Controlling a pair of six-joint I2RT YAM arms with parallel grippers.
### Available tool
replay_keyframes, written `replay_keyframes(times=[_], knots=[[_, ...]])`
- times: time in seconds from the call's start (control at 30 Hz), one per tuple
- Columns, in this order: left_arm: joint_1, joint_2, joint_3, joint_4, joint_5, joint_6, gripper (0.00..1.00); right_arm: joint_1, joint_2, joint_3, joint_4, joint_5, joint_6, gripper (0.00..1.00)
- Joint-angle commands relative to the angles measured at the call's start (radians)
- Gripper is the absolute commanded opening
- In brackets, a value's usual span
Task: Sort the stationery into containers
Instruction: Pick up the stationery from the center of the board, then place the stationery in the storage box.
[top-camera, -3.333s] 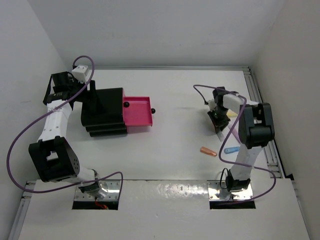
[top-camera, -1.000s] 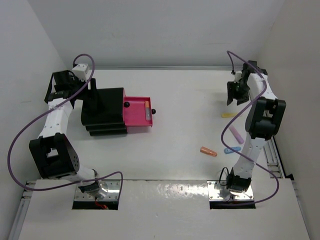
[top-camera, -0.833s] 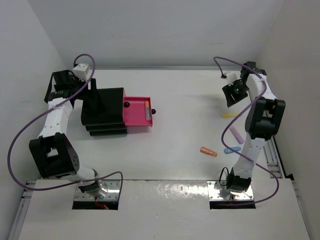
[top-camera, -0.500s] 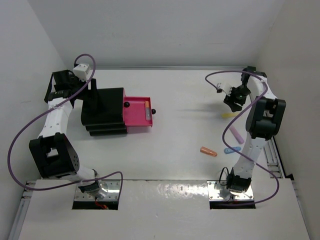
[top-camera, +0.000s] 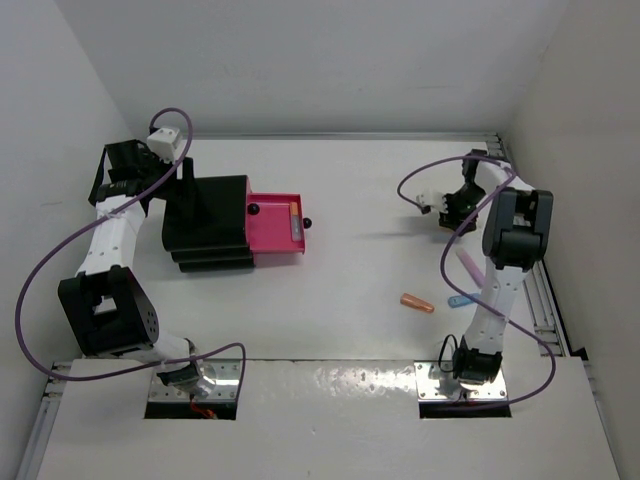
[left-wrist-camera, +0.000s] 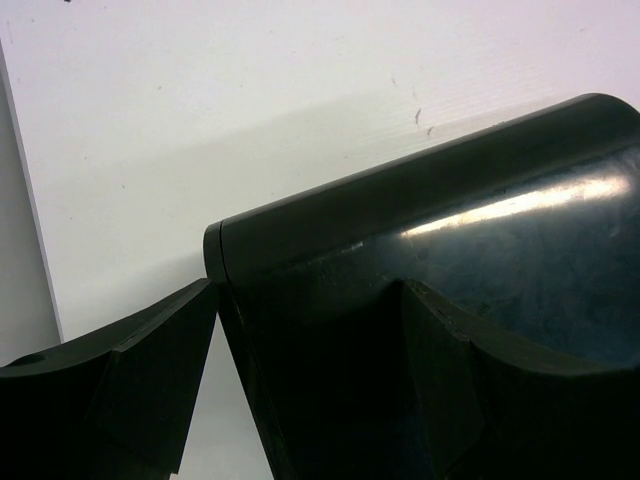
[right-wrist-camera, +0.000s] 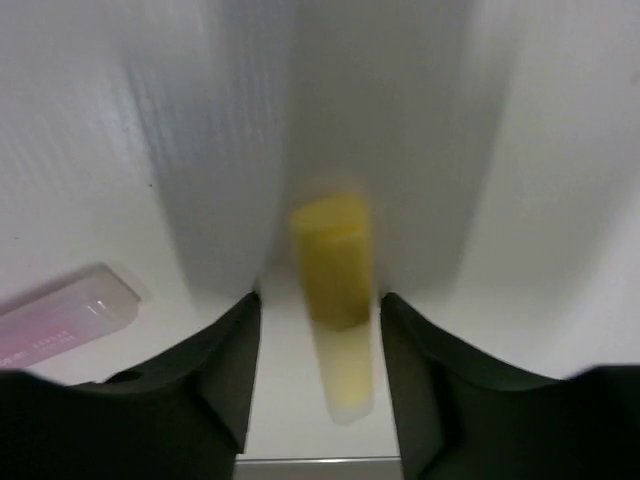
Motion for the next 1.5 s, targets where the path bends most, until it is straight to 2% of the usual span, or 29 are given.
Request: replay_keyframes(times=[0.0, 0.13, 0.17, 0.2, 0.27, 0.3, 0.4, 0.57, 0.6, 0.67, 0.7, 0.77, 0.8, 0.83, 0.87, 0.9, 1.0, 1.1, 1.2, 1.47], knots=[[-0.029, 0.049, -0.053, -0.226, -0.014, 0.037, 0.80, 0.017, 0.008, -0.024, 0.034, 0.005, -0.061, 0.47], [-0.028, 0.055, -0.053, -0.220, -0.011, 0.033, 0.79, 0.043, 0.039, 0.039, -0.025, 0.022, -0.026, 0.30], [-0.028, 0.057, -0.053, -0.219, -0.008, 0.031, 0.79, 0.051, 0.044, 0.053, -0.040, 0.024, 0.006, 0.19], [-0.028, 0.057, -0.053, -0.217, -0.009, 0.031, 0.80, 0.066, 0.053, 0.086, -0.075, 0.019, 0.026, 0.15], [-0.031, 0.057, -0.053, -0.217, -0.011, 0.028, 0.79, 0.098, 0.051, 0.120, -0.075, -0.025, 0.138, 0.02], [-0.028, 0.055, -0.057, -0.214, -0.011, 0.026, 0.79, 0.113, 0.045, 0.152, -0.082, -0.041, 0.184, 0.00], [-0.031, 0.052, -0.073, -0.209, -0.011, 0.023, 0.79, 0.196, 0.007, 0.198, -0.074, -0.101, 0.365, 0.00], [-0.028, 0.052, -0.079, -0.200, -0.008, 0.011, 0.79, 0.350, -0.073, 0.238, -0.017, -0.197, 0.766, 0.00], [-0.028, 0.054, -0.076, -0.200, -0.006, 0.011, 0.79, 0.371, -0.085, 0.243, 0.019, -0.203, 0.922, 0.00], [-0.028, 0.057, -0.073, -0.200, -0.011, 0.008, 0.79, 0.452, -0.116, 0.287, 0.052, -0.203, 1.088, 0.00], [-0.028, 0.057, -0.071, -0.200, -0.012, 0.005, 0.79, 0.480, -0.116, 0.316, 0.053, -0.193, 1.249, 0.00], [-0.029, 0.060, -0.071, -0.200, -0.011, 0.003, 0.79, 0.555, -0.101, 0.423, 0.050, -0.176, 1.415, 0.00], [-0.029, 0.060, -0.071, -0.200, -0.011, -0.001, 0.79, 0.575, -0.094, 0.461, 0.047, -0.165, 1.592, 0.00], [-0.028, 0.061, -0.068, -0.205, -0.011, 0.000, 0.79, 0.604, -0.081, 0.491, 0.047, -0.161, 1.677, 0.00], [-0.031, 0.060, -0.068, -0.206, -0.014, 0.000, 0.79, 0.614, -0.076, 0.548, 0.047, -0.159, 1.759, 0.00], [-0.028, 0.057, -0.068, -0.206, -0.017, 0.000, 0.79, 0.621, -0.074, 0.565, 0.059, -0.174, 1.927, 0.00], [-0.028, 0.049, -0.073, -0.208, -0.023, 0.003, 0.79, 0.635, -0.088, 0.544, 0.124, -0.206, 2.163, 0.00], [-0.029, 0.044, -0.085, -0.206, -0.022, -0.006, 0.79, 0.669, -0.082, 0.486, 0.197, -0.243, 2.299, 0.00], [-0.029, 0.044, -0.088, -0.200, -0.015, -0.018, 0.79, 0.696, -0.003, 0.544, 0.166, -0.242, 2.379, 0.00], [-0.025, 0.026, -0.114, -0.197, -0.026, -0.018, 0.79, 0.775, 0.077, 0.562, 0.228, -0.194, 2.393, 0.00]])
